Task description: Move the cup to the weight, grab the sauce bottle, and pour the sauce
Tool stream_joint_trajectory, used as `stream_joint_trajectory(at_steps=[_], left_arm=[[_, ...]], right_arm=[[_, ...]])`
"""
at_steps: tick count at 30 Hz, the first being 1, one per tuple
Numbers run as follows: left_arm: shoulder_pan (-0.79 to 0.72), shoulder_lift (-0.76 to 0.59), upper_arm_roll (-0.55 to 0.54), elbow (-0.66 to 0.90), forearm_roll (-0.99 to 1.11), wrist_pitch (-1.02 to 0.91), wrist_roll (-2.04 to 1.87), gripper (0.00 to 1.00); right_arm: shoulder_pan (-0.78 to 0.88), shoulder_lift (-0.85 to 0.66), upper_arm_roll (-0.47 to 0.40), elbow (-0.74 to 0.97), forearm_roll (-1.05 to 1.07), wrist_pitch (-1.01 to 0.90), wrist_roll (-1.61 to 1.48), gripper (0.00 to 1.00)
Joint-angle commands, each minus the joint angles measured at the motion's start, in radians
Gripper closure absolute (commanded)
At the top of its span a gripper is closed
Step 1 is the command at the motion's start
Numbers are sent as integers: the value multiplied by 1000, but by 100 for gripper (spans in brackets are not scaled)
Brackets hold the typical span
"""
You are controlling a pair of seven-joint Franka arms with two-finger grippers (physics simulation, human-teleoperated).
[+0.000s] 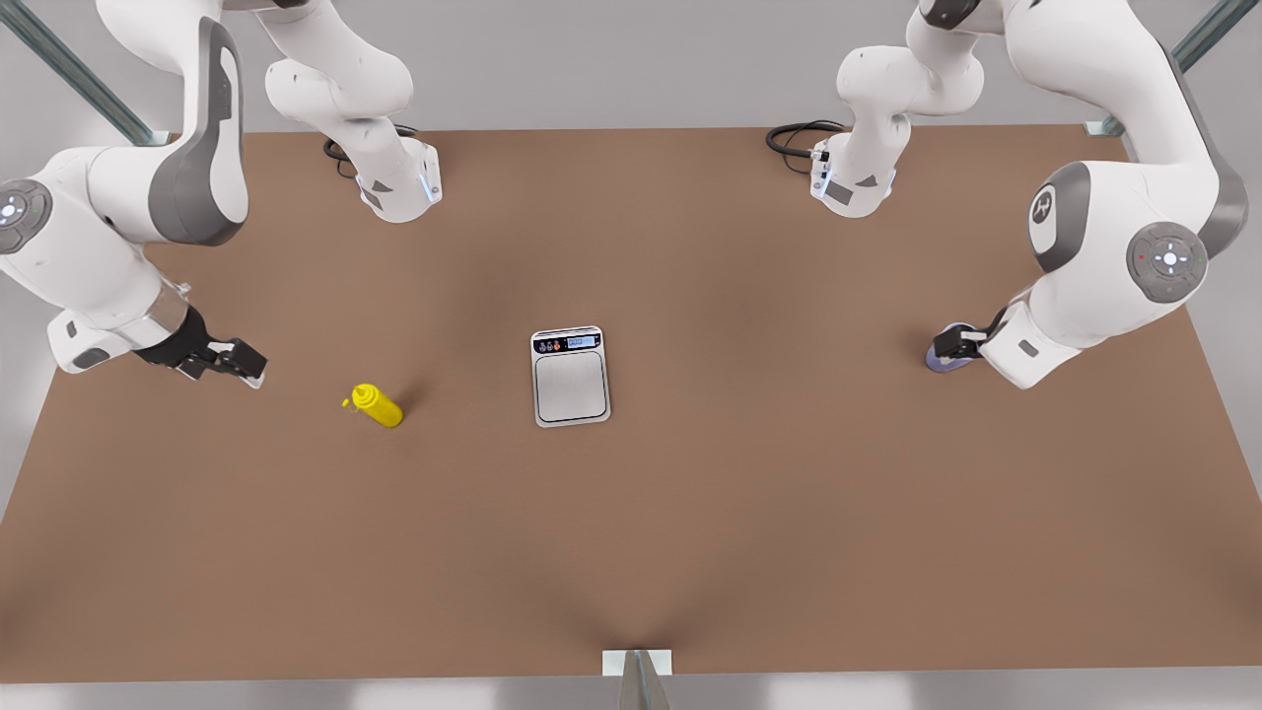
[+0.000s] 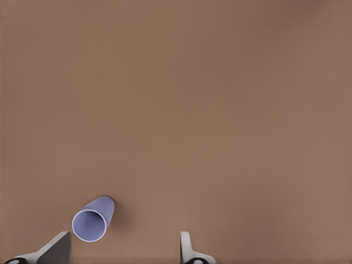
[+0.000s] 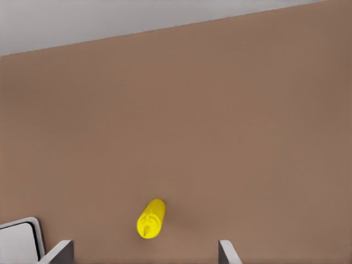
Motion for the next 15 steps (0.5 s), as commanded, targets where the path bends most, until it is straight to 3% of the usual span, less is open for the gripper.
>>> stream_joint_trajectory(at_steps=[1,3,5,7,9,10,15], left_arm=[[1,0,0,1,1,0,0,0],[10,1,2,-55,9,0,-6,0],[53,-8,17,-217,16,7,3,0],[180,-16,72,-358,4,145,149,0],[180,-22,216,-527,-11,346,411,0],[180,-20,233,-593,-11,449,439,0],[203,-19,241,-707,-89,534,443,0]], right_arm=[[4,0,0,1,2,0,0,0],[4,0,0,1,0,0,0,0],[4,0,0,1,2,0,0,0],[4,0,0,-1,0,0,0,0],[2,0,0,-1,0,0,0,0],[2,0,0,-1,0,-1,0,0],[2,6,0,2,0,5,0,0]])
